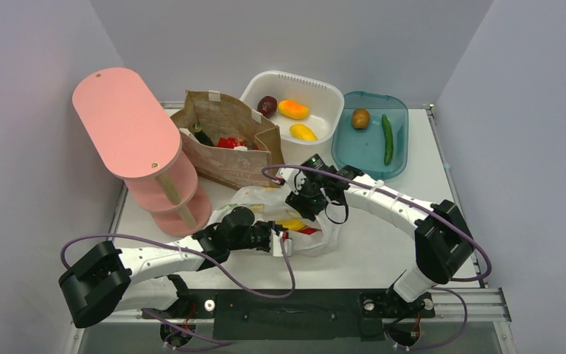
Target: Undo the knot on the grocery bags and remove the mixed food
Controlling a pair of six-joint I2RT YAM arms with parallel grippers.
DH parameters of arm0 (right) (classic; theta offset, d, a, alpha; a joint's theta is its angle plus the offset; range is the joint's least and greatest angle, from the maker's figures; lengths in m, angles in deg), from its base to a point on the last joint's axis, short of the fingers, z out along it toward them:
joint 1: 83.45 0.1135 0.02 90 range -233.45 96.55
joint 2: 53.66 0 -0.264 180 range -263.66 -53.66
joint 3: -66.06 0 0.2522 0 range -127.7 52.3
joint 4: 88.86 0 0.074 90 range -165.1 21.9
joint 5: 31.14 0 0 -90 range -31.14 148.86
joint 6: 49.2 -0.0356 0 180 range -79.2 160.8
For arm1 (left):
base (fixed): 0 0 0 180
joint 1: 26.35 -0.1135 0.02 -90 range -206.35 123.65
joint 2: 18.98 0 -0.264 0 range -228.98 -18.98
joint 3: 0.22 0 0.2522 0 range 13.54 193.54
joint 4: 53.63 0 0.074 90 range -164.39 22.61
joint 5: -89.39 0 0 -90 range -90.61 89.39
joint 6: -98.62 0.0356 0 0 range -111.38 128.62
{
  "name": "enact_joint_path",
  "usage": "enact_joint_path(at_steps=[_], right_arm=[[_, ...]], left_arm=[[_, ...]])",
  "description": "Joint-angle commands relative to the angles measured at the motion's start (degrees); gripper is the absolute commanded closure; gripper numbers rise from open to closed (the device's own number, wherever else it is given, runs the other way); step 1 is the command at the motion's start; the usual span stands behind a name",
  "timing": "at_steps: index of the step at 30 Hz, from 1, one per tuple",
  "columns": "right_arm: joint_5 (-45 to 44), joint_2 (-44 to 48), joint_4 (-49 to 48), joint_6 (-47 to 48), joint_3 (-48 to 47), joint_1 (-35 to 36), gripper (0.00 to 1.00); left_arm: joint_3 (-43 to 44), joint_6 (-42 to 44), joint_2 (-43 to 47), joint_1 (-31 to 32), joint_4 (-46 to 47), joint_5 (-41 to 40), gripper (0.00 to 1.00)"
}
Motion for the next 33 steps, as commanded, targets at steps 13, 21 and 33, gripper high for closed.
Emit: enact_joint_path(at_steps=[13, 21, 33], right_arm=[[12.3, 11.76, -11.03, -11.41, 2.24, -12.22, 1.0], [11.56, 12.96, -6.66, -4.87, 6.42, -6.45, 1.0], [4.32, 10.49, -7.79, -2.64, 9.54, -4.95, 1.0]], left_arm=[[3.24, 12.19, -5.79, 6.94, -18.68, 1.12, 0.88], [4.73, -5.11, 3.22, 3.61, -6.36, -0.23, 0.7], [10.24, -3.32, -12.59, 3.79, -2.45, -8.8, 0.59]])
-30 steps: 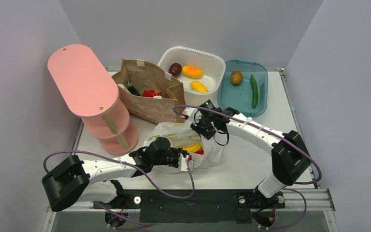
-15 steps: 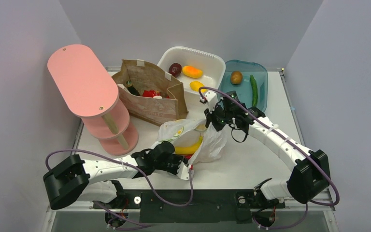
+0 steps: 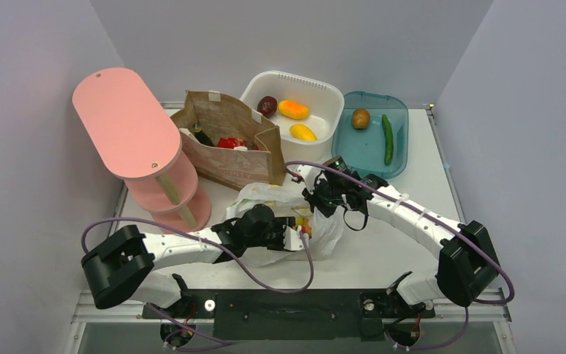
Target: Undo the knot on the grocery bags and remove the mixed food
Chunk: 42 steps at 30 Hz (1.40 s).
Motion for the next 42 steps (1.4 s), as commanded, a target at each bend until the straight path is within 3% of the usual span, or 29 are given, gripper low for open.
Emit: enact_joint_path(at_steps=[1, 7, 13, 14, 17, 19, 22, 30, 36, 37, 39, 42], right_arm=[[-2.31, -0.2, -2.19, 1.13, 0.86, -0.62, 1.0], [-0.41, -0.09, -1.92, -1.09, 1.1, -2.85, 1.0], [0.35, 1.67, -0.75, 0.85, 1.42, -5.25, 1.0], [0.35, 1.73, -0.61, 1.23, 1.39, -5.49, 1.0], [0.44, 1.55, 0.4, 1.56, 0.48, -7.24, 1.0], [0.28, 1.42, 1.09, 2.21, 0.17, -7.78, 1.0], [-0.43, 1.19, 1.45, 3.06, -0.11, -7.91, 1.0], [-1.39, -0.41, 0.51, 1.53, -1.65, -7.91, 1.0], [-0.23, 0.05, 0.56, 1.67, -1.78, -8.25, 1.0], [0.46, 0.22, 0.58, 1.56, -1.75, -8.22, 1.0], [1.34, 0.58, 0.96, 1.43, -1.49, -8.08, 1.0], [2.13, 0.7, 1.57, 1.41, -0.99, -8.01, 1.0]], left_arm=[[3.96, 2.01, -6.28, 0.03, 2.97, -3.99, 0.58], [7.45, 3.39, -14.81, -0.06, 1.71, -11.47, 0.52], [8.48, 3.91, -14.91, -0.16, -5.81, -8.48, 0.54], [8.81, 3.74, -14.52, -0.25, -8.09, -7.92, 0.56], [10.01, 3.62, -13.58, -0.4, -12.51, -4.42, 0.8], [10.22, 3.22, -10.94, -0.44, -15.33, -2.18, 0.91], [8.45, 4.29, -5.91, -0.53, -14.51, 3.46, 1.0], [2.92, 7.15, 7.78, -3.43, -7.77, 20.03, 1.0], [3.98, 7.94, 8.91, -5.02, -9.61, 21.2, 1.0], [4.94, 6.88, 8.25, -4.76, -9.76, 19.53, 0.96], [6.59, 4.12, 5.55, -4.45, -9.27, 14.49, 0.72], [9.01, 1.96, 0.19, -4.32, -8.54, 7.89, 0.65]])
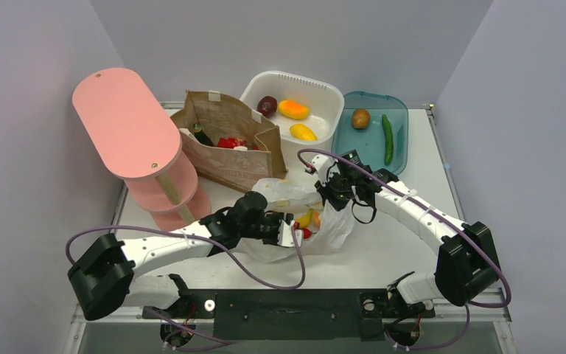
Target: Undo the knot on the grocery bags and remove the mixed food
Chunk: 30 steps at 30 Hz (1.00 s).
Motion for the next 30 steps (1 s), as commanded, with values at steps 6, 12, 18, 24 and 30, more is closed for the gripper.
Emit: enact_joint_path(at_steps=[6, 12, 18, 24, 30], right_arm=[[2.95, 1.14, 0.47, -0.17, -1.13, 0.09, 1.0], [3.84, 0.55, 1.32, 0.19, -1.77, 0.01, 1.0], [4.65, -0.16, 2.02, 0.19, -3.0, -0.2, 1.0], [2.65, -1.89, 2.24, 0.54, -4.57, -0.96, 1.0], [-3.25, -3.76, 1.33, 2.08, -7.53, -3.62, 1.0]], left_arm=[[7.64, -2.69, -14.31, -0.19, 3.41, -14.13, 0.64], [10.25, -0.9, -22.46, -0.25, 5.08, -20.4, 0.64], [14.23, 0.55, -30.3, -0.23, 1.16, -25.21, 0.64], [15.72, 0.6, -29.49, -0.27, -7.86, -16.77, 0.76], [9.83, 5.12, -16.02, -3.04, -10.57, -4.08, 1.0]])
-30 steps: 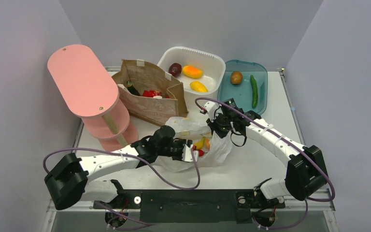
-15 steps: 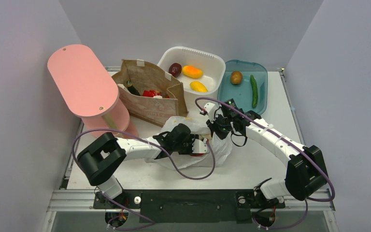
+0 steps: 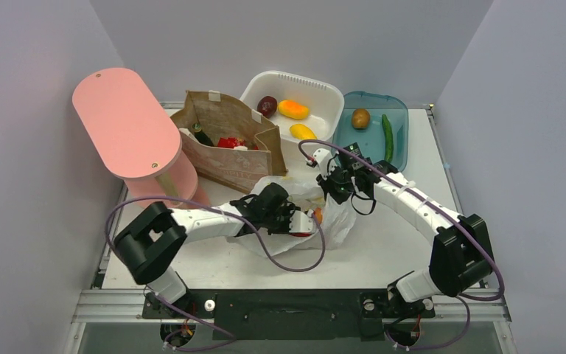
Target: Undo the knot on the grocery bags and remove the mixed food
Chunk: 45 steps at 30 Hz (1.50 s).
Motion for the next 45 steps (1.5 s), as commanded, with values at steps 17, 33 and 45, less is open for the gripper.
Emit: enact_joint_path(at_steps=[17, 33, 45], right_arm=[[-1.31, 4.74, -5.64, -0.26, 1.42, -2.43, 1.0], [1.65, 5.6, -6.29, -4.1, 4.35, -7.99, 1.0], [2.79, 7.25, -6.22, -4.34, 6.0, -10.28, 1.0]], left_arm=[[-12.52, -18.16, 27.22, -2.81, 25.97, 15.46, 1.0], [10.04, -52.98, 23.63, -5.02, 25.01, 2.08, 1.0], [36.48, -58.11, 3.83, -9.17, 22.13, -13.24, 1.0]])
